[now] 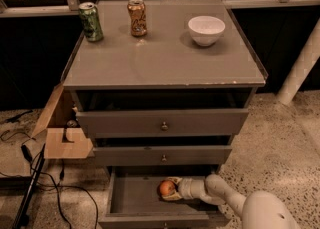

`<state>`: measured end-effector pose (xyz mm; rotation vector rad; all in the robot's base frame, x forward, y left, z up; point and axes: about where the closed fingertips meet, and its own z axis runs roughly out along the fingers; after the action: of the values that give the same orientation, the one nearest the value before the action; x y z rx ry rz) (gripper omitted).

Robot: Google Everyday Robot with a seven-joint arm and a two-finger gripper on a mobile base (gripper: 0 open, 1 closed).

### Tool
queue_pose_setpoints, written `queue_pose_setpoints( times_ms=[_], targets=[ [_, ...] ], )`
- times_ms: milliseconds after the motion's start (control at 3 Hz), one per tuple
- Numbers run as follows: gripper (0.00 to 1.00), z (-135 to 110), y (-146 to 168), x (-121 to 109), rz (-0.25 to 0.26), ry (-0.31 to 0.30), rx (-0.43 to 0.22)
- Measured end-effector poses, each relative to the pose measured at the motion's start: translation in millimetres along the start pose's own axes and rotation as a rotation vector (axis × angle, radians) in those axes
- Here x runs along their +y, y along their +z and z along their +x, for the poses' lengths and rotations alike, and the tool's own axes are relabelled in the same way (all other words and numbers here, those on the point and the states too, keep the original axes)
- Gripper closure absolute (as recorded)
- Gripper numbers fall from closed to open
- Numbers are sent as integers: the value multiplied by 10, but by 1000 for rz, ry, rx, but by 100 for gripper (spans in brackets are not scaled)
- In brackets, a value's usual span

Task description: Place orange into bottom drawer

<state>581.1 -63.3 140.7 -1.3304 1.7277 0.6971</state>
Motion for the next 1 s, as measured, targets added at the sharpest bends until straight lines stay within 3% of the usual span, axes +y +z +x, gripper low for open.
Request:
queue_pose_setpoints(
  times_ms=[1000],
  targets=[
    [34,0,1,0,0,0,0]
  ],
)
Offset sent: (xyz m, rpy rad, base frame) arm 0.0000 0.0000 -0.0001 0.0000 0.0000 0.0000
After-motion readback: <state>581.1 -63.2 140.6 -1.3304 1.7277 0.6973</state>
